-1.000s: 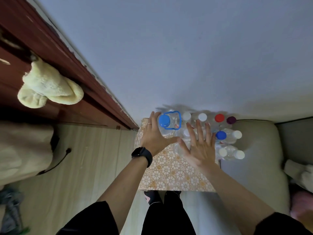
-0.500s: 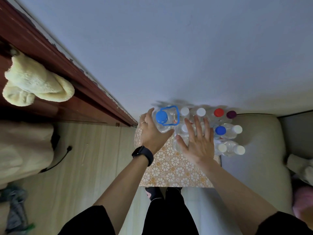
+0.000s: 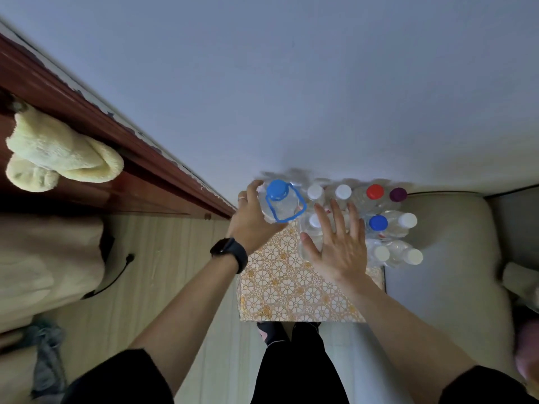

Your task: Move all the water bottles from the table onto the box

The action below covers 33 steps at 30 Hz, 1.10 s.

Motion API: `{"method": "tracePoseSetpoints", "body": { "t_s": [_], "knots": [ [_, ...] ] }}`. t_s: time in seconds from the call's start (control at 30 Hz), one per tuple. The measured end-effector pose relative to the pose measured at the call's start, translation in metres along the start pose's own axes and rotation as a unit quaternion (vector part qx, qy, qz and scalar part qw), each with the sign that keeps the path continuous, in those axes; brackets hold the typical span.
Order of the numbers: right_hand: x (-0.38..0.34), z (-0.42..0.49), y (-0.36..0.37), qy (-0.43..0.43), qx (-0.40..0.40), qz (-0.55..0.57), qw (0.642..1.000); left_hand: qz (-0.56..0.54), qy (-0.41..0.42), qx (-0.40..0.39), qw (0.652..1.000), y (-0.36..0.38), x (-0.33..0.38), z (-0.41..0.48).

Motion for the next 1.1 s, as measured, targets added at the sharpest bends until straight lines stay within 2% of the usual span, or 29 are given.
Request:
{"method": "tracePoseSetpoints", "body": {
  "t_s": [0.07, 0.17, 0.23, 0.3, 0.43, 0.7, 0.77, 0.83, 0.93, 1.03, 1.1],
  "knots": [
    [0.000, -0.001, 0.000, -0.003, 0.002, 0.009, 1.000, -0.084, -0.052, 0.024, 0.995, 0.024, -0.007, -0.008],
    [0.002, -0.002, 0.002, -0.009, 0.014, 0.012, 1.000, -0.138, -0.101, 0.054, 0.984, 0.044, -0.003, 0.005],
    [0.003, -0.002, 0.003, -0.013, 0.026, 0.012, 1.000, -0.163, -0.092, 0.089, 0.978, 0.044, -0.003, 0.011],
    [0.003, -0.001, 0.004, -0.016, 0.028, 0.009, 0.999, -0.178, -0.065, 0.080, 0.979, 0.037, -0.009, 0.013],
    [0.002, 0.000, 0.005, -0.021, 0.032, 0.005, 0.999, -0.175, -0.021, 0.002, 0.984, 0.020, -0.014, 0.023],
    [0.002, 0.000, 0.004, -0.013, 0.027, -0.004, 1.000, -0.158, -0.024, -0.036, 0.987, 0.022, -0.013, 0.023],
    [0.000, -0.001, 0.001, -0.003, 0.001, -0.007, 1.000, -0.166, -0.038, -0.042, 0.985, 0.025, -0.012, 0.015],
    [-0.001, -0.002, -0.006, 0.003, -0.058, -0.005, 0.998, -0.171, -0.057, -0.053, 0.982, 0.024, -0.012, -0.002],
    [-0.005, -0.005, -0.023, 0.005, -0.127, 0.017, 0.992, -0.118, -0.083, -0.071, 0.987, 0.013, -0.004, -0.035],
    [-0.011, -0.016, -0.054, 0.017, -0.157, 0.021, 0.987, -0.059, -0.102, -0.108, 0.987, -0.005, 0.004, -0.068],
    [-0.017, -0.036, -0.078, 0.011, -0.147, 0.006, 0.989, -0.006, -0.096, -0.141, 0.985, -0.018, 0.016, -0.094]
  ]
}}
Point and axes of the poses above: each hand's wrist, its own z-axis towards the middle knuckle, its own y-axis out of the palm, x = y × z, the point moved 3 cm from there along z, towards the middle knuckle, and after that the axes turned 7 degrees about -x, right-handed, at the moved point
